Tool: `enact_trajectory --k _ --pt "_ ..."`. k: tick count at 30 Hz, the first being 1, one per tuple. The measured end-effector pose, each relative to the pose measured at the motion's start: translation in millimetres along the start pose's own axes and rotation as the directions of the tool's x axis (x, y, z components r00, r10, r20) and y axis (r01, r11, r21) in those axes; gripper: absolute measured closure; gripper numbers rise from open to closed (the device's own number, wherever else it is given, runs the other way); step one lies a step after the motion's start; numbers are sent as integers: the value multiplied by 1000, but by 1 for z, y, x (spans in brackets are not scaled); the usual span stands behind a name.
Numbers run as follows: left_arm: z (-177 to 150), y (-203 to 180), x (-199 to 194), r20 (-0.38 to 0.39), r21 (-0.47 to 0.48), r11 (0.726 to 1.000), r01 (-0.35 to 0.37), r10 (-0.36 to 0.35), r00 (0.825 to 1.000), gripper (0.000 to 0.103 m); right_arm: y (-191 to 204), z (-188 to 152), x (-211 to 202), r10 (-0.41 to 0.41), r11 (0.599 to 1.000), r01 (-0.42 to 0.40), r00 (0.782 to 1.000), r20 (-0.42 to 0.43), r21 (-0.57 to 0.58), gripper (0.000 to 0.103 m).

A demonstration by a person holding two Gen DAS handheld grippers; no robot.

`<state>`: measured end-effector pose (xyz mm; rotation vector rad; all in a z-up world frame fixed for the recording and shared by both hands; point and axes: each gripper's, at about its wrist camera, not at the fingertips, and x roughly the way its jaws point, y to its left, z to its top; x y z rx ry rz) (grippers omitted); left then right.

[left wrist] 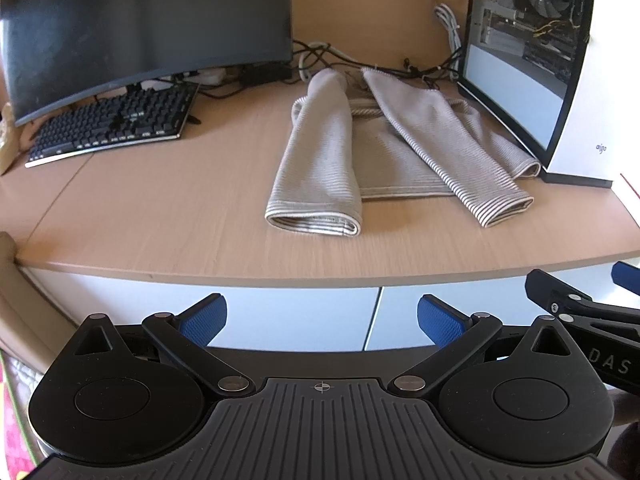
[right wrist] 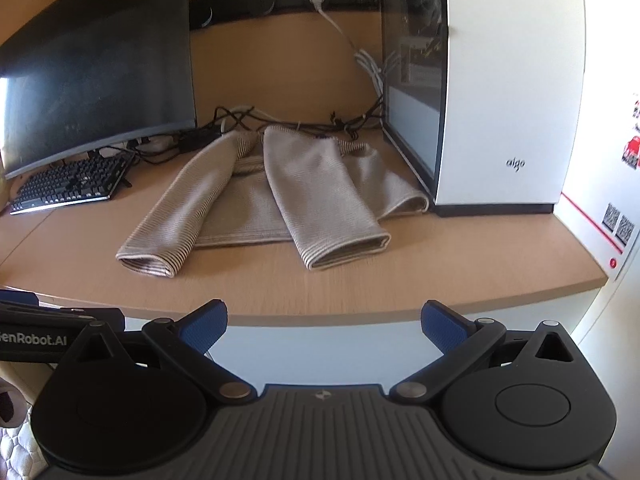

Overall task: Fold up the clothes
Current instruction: 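Grasp the striped shirt with both grippers and lift it off the desk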

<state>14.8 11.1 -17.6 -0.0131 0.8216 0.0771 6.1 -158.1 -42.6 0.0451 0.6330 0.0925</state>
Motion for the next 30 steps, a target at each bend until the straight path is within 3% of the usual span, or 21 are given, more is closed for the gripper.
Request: enact_trajectory --k 6,11,19,25,30 --pt "9 11 20 -21 -10 999 44 -44 999 0 -3 6 22 -11 999 11 1000 -20 41 0" --pt "36 26 49 -24 -42 992 119 -120 992 0 -9 17 41 -54 993 59 997 -52 99 0" --pt "95 54 99 -41 8 965 263 -262 964 0 -9 49 69 -166 951 181 983 -78 252 0" --pt "147 65 127 -47 62 937 344 -341 939 0 8 83 88 -159 928 169 986 -59 332 0" --pt "181 38 171 -61 69 930 362 -358 932 0 19 120 125 -106 957 114 993 -47 266 0"
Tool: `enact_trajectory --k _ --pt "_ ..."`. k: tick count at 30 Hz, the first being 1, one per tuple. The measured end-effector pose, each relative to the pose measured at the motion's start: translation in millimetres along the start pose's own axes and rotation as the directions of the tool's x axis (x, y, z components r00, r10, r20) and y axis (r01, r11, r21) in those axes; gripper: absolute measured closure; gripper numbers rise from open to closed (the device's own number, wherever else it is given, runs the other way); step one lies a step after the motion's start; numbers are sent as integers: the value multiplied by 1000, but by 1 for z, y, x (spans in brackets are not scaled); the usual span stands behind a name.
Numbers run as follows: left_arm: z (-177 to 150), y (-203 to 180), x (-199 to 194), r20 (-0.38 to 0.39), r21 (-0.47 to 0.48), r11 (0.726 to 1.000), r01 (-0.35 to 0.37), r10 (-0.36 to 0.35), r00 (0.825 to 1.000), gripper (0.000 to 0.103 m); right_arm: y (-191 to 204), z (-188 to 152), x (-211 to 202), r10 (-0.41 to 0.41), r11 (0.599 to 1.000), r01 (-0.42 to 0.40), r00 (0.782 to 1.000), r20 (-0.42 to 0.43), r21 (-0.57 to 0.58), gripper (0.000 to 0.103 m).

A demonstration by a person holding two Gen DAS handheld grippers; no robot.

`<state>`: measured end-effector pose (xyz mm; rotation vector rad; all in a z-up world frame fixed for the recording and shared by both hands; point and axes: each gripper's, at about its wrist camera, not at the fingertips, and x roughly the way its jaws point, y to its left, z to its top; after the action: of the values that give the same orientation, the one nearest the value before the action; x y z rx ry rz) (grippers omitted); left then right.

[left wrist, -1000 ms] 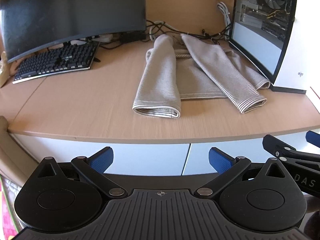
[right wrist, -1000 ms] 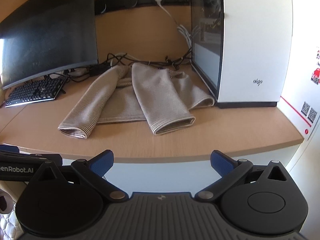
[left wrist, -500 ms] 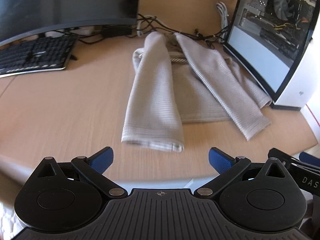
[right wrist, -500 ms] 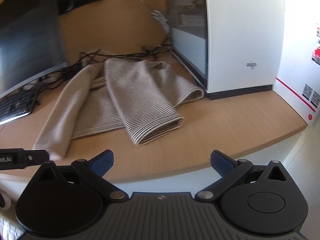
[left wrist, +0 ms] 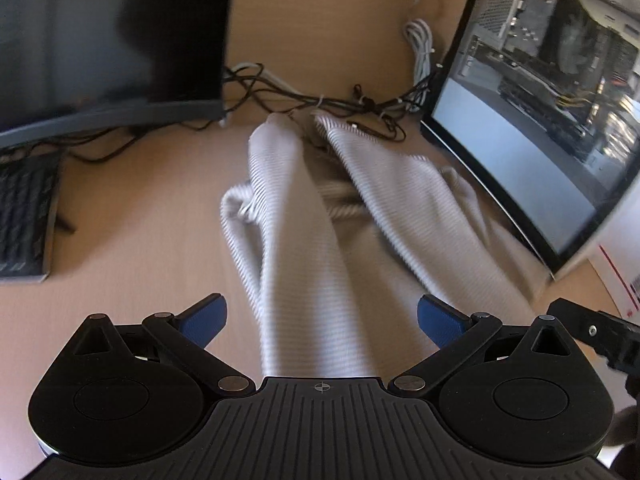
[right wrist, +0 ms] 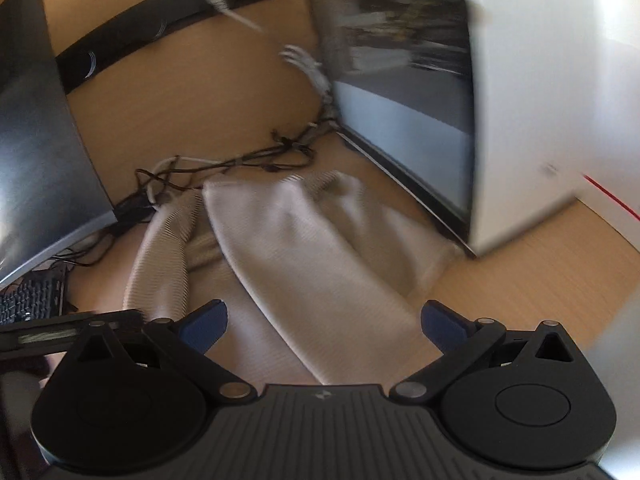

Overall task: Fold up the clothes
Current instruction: 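Grasp the striped shirt with both grippers and lift it off the desk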

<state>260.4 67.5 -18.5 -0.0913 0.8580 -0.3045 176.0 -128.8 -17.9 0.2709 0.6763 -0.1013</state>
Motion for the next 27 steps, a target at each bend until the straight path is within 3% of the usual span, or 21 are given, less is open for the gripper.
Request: enact_trajectory --k 3,8,12,15,23,27 --pt "16 -6 34 -40 12 1000 19 -19 999 0 10 22 43 48 995 -49 999 -3 -91 0" --pt "18 4 78 -158 -61 994 -91 80 984 0 11 47 133 74 977 -87 994 -78 -193 0" --pt "9 15 76 -143 -35 982 -187 180 973 0 9 46 173 101 987 -119 982 -162 -109 0" --pt "2 24 68 -134 -44 980 -196 188 973 0 15 34 164 88 988 -106 984 -155 -112 0" --pt "-22 44 33 -161 -23 987 -160 154 975 0 48 -14 111 114 943 -186 960 -254 -278 0" --pt "-47 58 0 -209 23 998 -60 63 976 0 65 -44 72 133 892 -253 938 -319 -373 0"
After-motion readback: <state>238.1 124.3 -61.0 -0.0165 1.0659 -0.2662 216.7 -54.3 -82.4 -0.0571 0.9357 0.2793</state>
